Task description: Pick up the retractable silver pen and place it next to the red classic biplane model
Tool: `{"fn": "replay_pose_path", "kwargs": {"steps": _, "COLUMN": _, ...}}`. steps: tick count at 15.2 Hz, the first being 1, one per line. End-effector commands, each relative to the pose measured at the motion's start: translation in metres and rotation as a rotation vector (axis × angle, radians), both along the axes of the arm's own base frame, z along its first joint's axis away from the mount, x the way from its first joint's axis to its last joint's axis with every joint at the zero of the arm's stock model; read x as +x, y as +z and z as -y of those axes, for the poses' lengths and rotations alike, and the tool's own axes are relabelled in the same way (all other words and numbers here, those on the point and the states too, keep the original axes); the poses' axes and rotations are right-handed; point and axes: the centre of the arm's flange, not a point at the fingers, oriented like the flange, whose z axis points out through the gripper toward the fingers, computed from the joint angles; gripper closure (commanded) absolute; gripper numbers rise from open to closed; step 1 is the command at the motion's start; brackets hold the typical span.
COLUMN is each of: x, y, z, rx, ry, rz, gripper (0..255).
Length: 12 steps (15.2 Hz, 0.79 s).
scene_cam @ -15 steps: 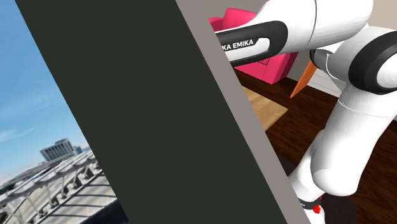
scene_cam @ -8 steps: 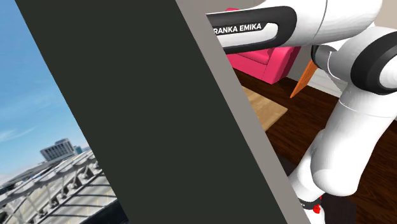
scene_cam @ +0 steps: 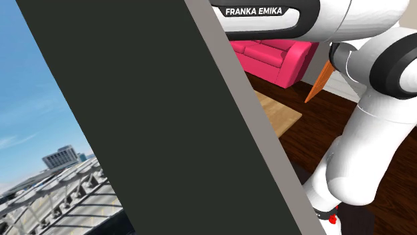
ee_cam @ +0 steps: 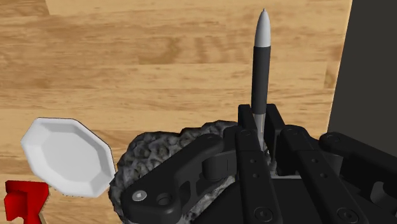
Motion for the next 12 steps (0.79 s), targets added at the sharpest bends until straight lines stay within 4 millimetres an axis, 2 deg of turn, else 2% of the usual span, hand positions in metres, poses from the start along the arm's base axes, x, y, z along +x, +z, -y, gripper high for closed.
{"fn": "replay_pose_path", "kwargs": {"steps": 1, "x": 0.004, "y": 0.001, "z": 0.023, "rx": 0.0, "ry": 0.0, "rz": 0.0, "gripper": 255}}
{"fn": "replay_pose_path", "kwargs": {"steps": 12, "x": 0.035, "y": 0.001, "z": 0.166, "rx": 0.0, "ry": 0.0, "rz": 0.0, "gripper": 255}}
